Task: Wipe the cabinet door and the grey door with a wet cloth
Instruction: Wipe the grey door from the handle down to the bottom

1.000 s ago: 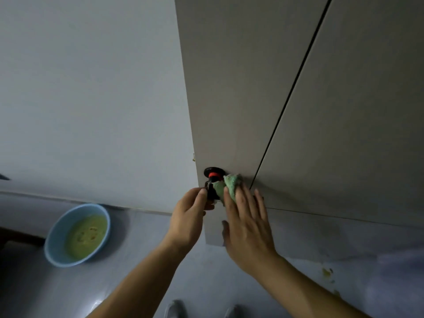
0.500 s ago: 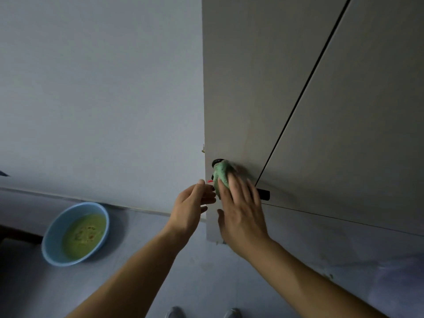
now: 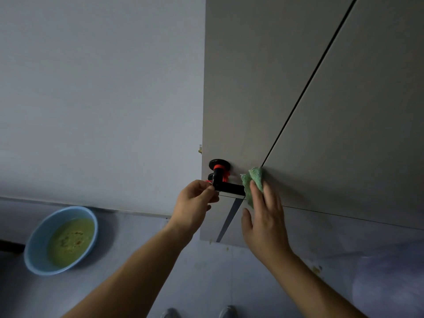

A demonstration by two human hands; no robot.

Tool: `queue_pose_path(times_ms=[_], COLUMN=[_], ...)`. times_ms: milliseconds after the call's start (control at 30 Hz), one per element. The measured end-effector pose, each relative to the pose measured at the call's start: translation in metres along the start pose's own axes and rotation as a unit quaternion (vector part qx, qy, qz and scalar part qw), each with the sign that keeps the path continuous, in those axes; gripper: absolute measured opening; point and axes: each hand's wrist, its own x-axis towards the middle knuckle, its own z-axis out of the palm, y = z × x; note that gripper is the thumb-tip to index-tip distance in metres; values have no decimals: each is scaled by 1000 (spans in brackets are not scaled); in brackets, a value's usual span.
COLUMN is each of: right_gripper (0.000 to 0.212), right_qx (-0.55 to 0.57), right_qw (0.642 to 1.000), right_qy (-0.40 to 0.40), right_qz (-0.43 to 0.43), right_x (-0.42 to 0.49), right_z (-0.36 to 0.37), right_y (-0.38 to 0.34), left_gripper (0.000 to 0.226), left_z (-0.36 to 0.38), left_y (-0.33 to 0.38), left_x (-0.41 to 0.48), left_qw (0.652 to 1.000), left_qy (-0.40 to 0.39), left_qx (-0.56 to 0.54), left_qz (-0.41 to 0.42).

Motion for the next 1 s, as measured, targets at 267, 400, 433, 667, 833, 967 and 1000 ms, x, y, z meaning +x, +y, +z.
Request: queue_pose_path(times_ms=[267,400,433,667,833,967,1000], right_gripper=[49,24,19,21,23,23,20], right_qx=[289,435,480,702,726,736,735], right_qw=[919,801,759,515,494,501,502], right_qy=[32,76,80,62,4,18,37], right_qz=[266,404,433,487,479,454,455], right_x=[17,21,20,34,42,43,43], right_z=[-13,-12,-11,-12,8,0,-3], right_y=[-31,-32,-33,-73,-102,-87,-80], left_gripper=[16,16,16,11,21,15,14], left_z=[-4,-7,-8,-12,-17,-22,-23], left_y=[1,2,2,3,4,4,3], left_x=[2,5,5,8,11,14,14], left_qw=[1000,1000,1000,1000,999,998,998], left_qy=[-8,-17,-19,-13,-19,-37,-40], left_qx=[9,16,18,16,-22,-43,-43], left_qz=[-1,-4,-4,-6,-26,-36,-37])
